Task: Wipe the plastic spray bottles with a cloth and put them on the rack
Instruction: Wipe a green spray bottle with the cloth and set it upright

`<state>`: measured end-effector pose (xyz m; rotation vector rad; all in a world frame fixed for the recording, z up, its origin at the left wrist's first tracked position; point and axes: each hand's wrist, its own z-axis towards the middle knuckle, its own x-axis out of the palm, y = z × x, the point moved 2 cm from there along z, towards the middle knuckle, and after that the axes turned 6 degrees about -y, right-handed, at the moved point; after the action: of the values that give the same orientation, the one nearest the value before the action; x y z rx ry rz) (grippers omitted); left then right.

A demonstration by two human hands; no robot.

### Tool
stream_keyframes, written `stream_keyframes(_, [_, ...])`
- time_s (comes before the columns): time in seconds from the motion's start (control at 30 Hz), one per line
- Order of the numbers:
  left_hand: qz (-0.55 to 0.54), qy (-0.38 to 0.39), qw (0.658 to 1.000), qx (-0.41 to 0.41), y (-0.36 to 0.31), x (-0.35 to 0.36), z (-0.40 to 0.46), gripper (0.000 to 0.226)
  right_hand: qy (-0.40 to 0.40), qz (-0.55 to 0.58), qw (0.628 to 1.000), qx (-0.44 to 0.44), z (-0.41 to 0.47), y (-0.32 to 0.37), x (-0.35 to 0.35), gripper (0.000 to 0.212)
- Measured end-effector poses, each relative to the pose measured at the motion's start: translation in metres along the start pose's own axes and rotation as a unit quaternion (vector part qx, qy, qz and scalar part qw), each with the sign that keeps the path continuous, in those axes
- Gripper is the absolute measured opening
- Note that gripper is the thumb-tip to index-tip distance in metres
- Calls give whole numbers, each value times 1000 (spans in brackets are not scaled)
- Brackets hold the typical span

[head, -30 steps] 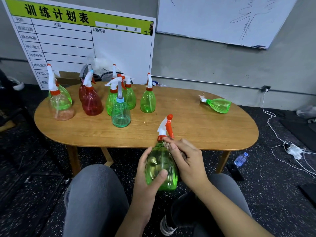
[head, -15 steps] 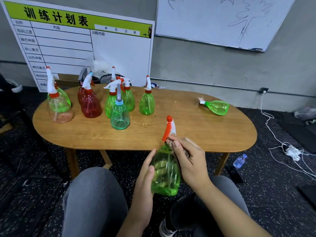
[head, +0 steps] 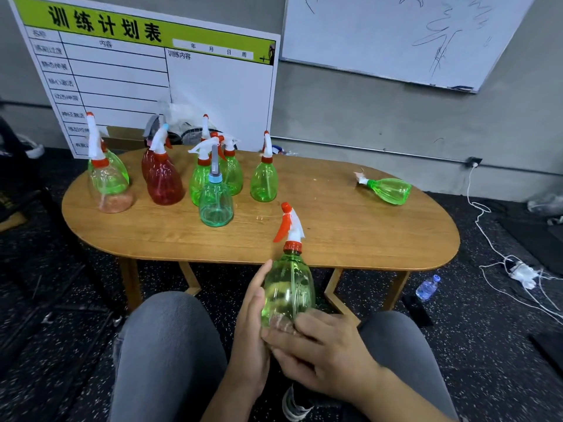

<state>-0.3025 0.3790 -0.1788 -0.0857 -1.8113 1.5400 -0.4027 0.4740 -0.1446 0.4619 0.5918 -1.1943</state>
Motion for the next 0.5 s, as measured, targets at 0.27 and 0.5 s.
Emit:
stream_keyframes(0.27, [65,-29,997,18,3,-4,6,44,-65,19,977,200,35,-47,3,34])
stream_keyframes(0.5, [35,-44,998,10,8,-7,8,42,-79,66,960,259,36,-43,10,33])
